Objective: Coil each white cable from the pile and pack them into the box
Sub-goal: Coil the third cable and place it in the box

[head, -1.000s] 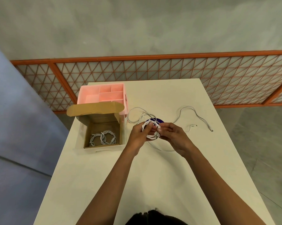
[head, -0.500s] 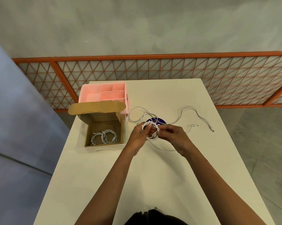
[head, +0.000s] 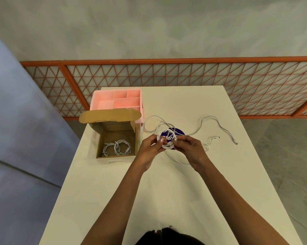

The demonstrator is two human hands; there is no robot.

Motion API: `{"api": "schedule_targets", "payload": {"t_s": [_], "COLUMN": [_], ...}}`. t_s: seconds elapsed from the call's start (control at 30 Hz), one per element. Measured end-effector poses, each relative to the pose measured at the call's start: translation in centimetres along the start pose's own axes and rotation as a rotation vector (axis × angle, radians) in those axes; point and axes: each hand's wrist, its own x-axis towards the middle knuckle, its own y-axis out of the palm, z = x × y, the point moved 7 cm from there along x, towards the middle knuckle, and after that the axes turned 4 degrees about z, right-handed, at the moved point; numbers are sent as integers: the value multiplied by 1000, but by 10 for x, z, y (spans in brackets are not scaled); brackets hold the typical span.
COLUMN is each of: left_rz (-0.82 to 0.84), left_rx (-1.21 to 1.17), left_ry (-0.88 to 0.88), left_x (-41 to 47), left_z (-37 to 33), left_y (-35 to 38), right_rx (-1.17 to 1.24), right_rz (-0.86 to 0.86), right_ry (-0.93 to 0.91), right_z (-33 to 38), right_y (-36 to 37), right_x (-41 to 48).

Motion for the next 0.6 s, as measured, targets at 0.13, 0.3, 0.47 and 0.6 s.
{"api": "schedule_targets", "payload": {"t_s": [0.13,0.3,0.47,0.6], "left_rz": [-37,-75,-48,-24], "left_rx": [21,14,-21,-29], "left_ry": [-1,-22,-52,-67], "left_x": [-2,-1,1,1], "left_z": [0,0,-1,-1], "left_y": [-8,-14,-14,-13], "right_rx": [11,61,177,241], "right_rz": [-24,8,117,191], "right_ry": [-32,-13,128,185], "right_z": [-3,-5,-15,-20], "right_y": [7,17,24,27], "right_x": [1,3,6,9]}}
